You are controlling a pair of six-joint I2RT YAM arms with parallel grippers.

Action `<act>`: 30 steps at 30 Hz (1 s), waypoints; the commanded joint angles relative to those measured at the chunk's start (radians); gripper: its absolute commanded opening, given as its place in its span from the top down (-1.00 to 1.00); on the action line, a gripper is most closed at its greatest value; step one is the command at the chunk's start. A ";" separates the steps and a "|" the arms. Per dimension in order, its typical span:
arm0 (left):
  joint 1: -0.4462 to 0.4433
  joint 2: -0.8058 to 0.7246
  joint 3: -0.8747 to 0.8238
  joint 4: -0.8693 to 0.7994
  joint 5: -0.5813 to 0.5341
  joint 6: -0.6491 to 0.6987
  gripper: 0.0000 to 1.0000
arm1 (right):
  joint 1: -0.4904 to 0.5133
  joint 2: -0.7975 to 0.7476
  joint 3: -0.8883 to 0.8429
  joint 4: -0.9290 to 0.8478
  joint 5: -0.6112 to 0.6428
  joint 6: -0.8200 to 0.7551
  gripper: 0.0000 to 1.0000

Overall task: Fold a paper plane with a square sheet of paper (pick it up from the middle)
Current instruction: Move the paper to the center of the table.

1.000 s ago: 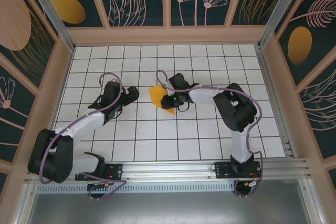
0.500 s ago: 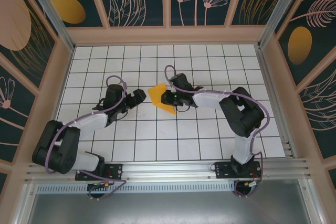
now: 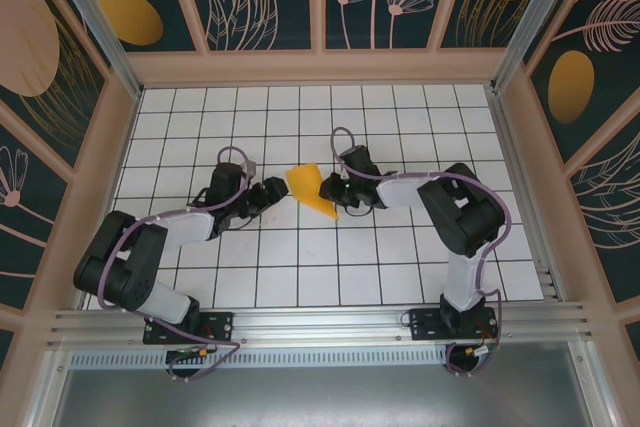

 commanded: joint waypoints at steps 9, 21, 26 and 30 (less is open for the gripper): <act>-0.079 0.120 0.099 0.070 0.047 -0.076 -0.35 | -0.046 0.022 -0.059 0.042 -0.068 0.033 0.60; -0.096 0.192 0.155 0.049 0.045 -0.123 -0.21 | -0.065 0.048 -0.073 0.043 -0.087 0.038 0.61; -0.100 0.238 0.181 0.028 0.046 -0.124 -0.21 | -0.067 0.051 -0.075 0.045 -0.090 0.035 0.62; -0.106 0.246 0.198 -0.014 0.026 -0.120 -0.29 | -0.066 0.049 -0.081 0.046 -0.089 0.035 0.62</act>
